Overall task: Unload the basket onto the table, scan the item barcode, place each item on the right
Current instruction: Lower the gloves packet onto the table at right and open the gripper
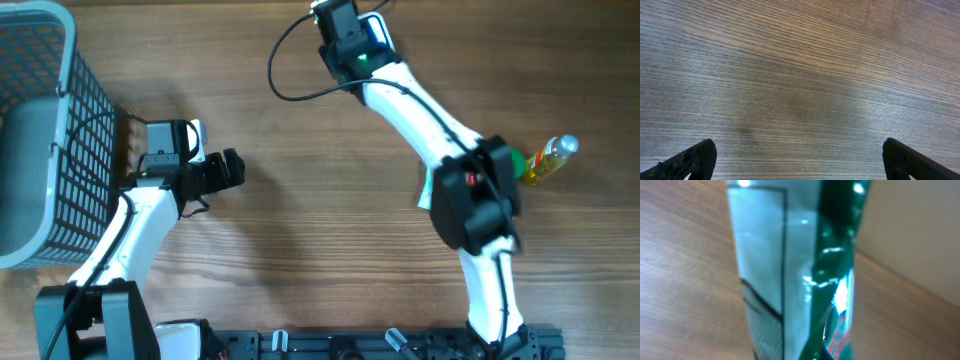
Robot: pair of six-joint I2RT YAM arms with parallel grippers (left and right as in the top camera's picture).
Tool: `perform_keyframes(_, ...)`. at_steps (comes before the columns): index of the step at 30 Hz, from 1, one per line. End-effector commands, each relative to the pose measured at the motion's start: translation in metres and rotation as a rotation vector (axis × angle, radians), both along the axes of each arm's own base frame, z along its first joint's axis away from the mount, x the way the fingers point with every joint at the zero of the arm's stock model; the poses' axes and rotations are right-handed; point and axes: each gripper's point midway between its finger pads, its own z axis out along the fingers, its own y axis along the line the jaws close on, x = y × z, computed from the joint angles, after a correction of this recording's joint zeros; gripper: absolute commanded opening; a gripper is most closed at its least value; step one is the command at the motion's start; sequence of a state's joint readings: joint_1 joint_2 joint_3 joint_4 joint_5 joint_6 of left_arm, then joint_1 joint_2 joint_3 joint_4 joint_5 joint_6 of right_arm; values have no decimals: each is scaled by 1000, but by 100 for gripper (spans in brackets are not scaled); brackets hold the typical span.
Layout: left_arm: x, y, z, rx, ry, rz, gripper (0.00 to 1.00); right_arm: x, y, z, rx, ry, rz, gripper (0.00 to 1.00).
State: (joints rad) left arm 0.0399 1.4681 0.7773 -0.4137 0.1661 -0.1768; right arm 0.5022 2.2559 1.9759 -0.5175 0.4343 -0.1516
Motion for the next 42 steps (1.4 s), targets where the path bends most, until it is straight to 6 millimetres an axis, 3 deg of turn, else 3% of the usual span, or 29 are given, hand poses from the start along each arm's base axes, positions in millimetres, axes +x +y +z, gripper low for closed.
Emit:
perform_keyframes(1, 4, 0, 3, 0, -11, -14, 100, -41, -27, 107, 221, -60, -149, 4)
perform_keyframes(4, 4, 0, 3, 0, -11, -14, 100, -85, -67, 112, 291, 64, -327, 4)
perform_keyframes(5, 4, 0, 3, 0, -11, -14, 100, -111, -82, 104, 309, 180, -370, 4)
perform_keyframes(9, 4, 0, 3, 0, -11, -14, 100, -178, -87, 65, 438, 607, -384, 4)
perform_keyframes(12, 4, 0, 3, 0, -11, -14, 100, -209, -103, 35, 398, 757, -484, 4)
perform_keyframes(16, 4, 0, 3, 0, -11, -14, 100, -236, -116, 4, 313, 862, -550, 4)
perform_keyframes(21, 4, 0, 3, 0, -11, -14, 100, -263, -128, -40, 227, 952, -591, 4)
perform_keyframes(24, 4, 0, 3, 0, -11, -14, 100, -275, -131, -77, 213, 976, -596, 4)
perform_keyframes(26, 4, 0, 3, 0, -11, -14, 100, -292, -146, -97, 138, 992, -624, 4)
perform_keyframes(29, 4, 0, 3, 0, -11, -14, 100, -305, -172, -110, 14, 963, -693, 4)
perform_keyframes(34, 4, 0, 3, 0, -11, -14, 100, -303, -186, -109, -66, 919, -694, 4)
perform_keyframes(35, 4, 0, 3, 0, -11, -14, 100, -302, -186, -109, -64, 917, -693, 6)
perform_keyframes(37, 4, 0, 3, 0, -11, -14, 100, -302, -185, -109, -64, 917, -692, 21)
perform_keyframes(39, 4, 0, 3, 0, -11, -14, 100, -302, -186, -109, -64, 917, -692, 39)
perform_keyframes(40, 4, 0, 3, 0, -11, -14, 100, -302, -186, -109, -64, 917, -692, 54)
perform_keyframes(42, 4, 0, 3, 0, -11, -14, 100, -302, -186, -109, -69, 920, -678, 59)
